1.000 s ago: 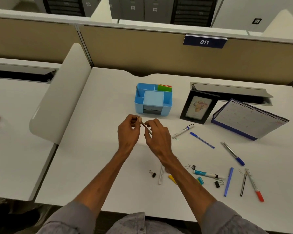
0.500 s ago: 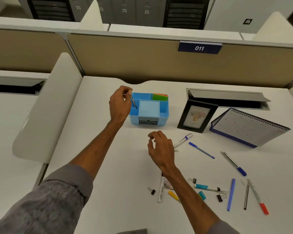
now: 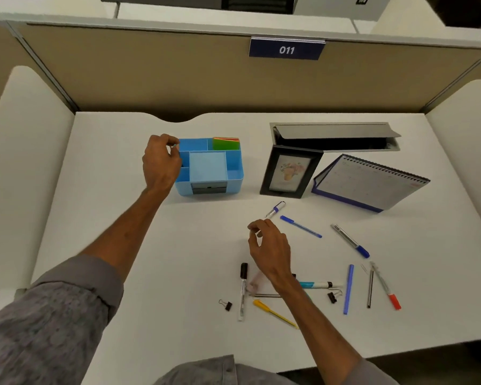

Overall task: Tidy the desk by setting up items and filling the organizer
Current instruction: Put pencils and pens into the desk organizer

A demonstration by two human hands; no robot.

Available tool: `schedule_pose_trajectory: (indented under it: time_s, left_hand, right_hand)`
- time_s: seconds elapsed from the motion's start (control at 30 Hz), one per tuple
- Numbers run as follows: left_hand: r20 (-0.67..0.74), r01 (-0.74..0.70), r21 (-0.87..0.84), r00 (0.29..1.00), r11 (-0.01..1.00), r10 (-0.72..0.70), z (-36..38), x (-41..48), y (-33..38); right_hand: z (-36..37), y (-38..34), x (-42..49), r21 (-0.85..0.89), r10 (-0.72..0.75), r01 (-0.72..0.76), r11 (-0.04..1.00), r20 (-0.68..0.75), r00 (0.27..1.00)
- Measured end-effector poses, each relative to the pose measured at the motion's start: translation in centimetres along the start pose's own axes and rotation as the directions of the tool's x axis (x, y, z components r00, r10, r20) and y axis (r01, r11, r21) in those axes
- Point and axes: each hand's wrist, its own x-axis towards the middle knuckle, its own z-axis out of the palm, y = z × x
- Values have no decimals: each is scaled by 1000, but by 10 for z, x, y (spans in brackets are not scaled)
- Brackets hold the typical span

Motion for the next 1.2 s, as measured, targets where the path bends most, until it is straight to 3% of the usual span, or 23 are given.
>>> schedule_pose_trajectory:
  time_s: [0.27,0.4,0.47,0.57,0.87,1.2]
  left_hand:
    - [-51,-43,-126,998,991,37,4,-48,18]
    - [-37,-85,-145,996,986,80,14,-110,32]
    - [-15,-35,-130,999,991,33,24,-149,40]
    - [55,18,-114,998,993,-12,42,-213,57]
    - [320,-100,-30,942,995,104,76,-331,64]
    - [305,-2,34,952,999,-8,71,-347,53]
  right_hand:
    - [-40,47,-9,67,90,-83,994,-114,989]
    - [-43,67,-34,4,29,-29,1000,-51,998]
    - [-43,77,-46,-49,6,-6,999,-6,1000]
    - [-45,93,-62,-119,-59,70,990,90,994]
    - [-48,122,-89,-248,-347,439,864,340,874]
    - [-45,130,-96,-288,-426,533,796,359,831]
